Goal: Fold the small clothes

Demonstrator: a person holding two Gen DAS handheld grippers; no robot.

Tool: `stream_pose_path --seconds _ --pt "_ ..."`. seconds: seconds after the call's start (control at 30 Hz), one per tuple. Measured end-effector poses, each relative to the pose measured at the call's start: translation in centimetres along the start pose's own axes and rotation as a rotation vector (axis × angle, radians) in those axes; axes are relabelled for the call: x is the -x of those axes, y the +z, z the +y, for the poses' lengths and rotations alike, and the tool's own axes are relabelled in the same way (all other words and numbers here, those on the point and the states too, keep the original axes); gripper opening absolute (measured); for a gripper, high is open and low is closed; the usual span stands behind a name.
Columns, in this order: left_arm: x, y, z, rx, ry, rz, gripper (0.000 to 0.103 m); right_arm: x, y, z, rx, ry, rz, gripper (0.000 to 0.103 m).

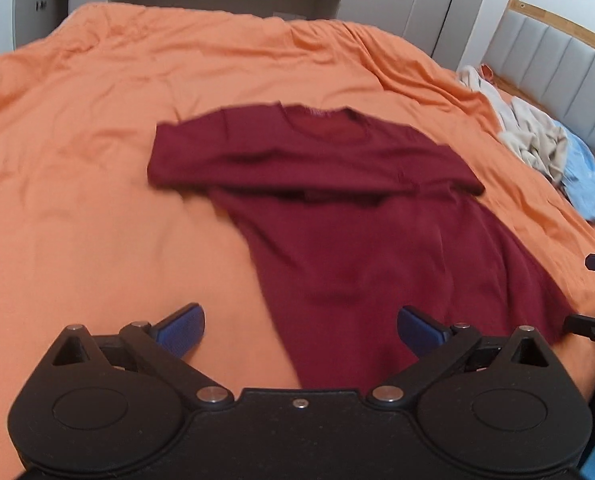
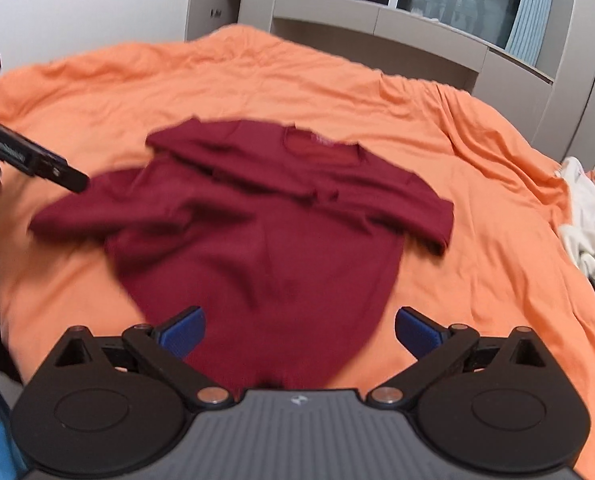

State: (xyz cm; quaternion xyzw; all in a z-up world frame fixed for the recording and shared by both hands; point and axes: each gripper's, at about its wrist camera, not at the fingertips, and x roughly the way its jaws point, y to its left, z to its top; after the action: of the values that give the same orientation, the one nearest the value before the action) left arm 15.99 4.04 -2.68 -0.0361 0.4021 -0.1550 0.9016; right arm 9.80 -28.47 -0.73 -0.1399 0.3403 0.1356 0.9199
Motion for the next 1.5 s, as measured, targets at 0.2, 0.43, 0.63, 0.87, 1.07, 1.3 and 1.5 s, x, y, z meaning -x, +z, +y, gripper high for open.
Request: stream_pose_path --seconds 0.2,0.43,0.63,0.87,1.07,1.3,1.5 --pt "1.2 -2.1 -0.8 -0.004 -0.036 0.006 0.102 1.4 -2.5 0.0 -0.059 -0.039 0.018 0.102" --pt "1.1 -1.8 -0.7 0.057 -0.011 0.048 0.082 1.8 -2.8 -3.1 -0.329 0.049 -0.033 0.080" --pt "0.2 -1.6 0.0 0.158 -0.072 0.100 0.019 -0.8 -2.3 -3.1 -0.398 0.054 0.090 0.053" --pt "2.7 -1.0 -0.5 0.154 -0.013 0.001 0.005 0.6 -3.2 -4.3 -0.504 0.085 0.040 0.006" --pt "7.3 0.1 0.5 0.132 0.020 -0.083 0.004 6.1 -2.7 -5.7 -0.462 -0.011 -0.074 0.005" --pt "10.7 -3.3 1.2 0.150 -0.031 -0.078 0.004 10.7 -4.2 -5.0 -0.440 -0.020 -0.087 0.005" --pt "9.3 -5.9 1.4 0.129 -0.002 -0.015 0.005 10.0 -6.6 -3.0 -0.427 -0.017 -0.022 0.006"
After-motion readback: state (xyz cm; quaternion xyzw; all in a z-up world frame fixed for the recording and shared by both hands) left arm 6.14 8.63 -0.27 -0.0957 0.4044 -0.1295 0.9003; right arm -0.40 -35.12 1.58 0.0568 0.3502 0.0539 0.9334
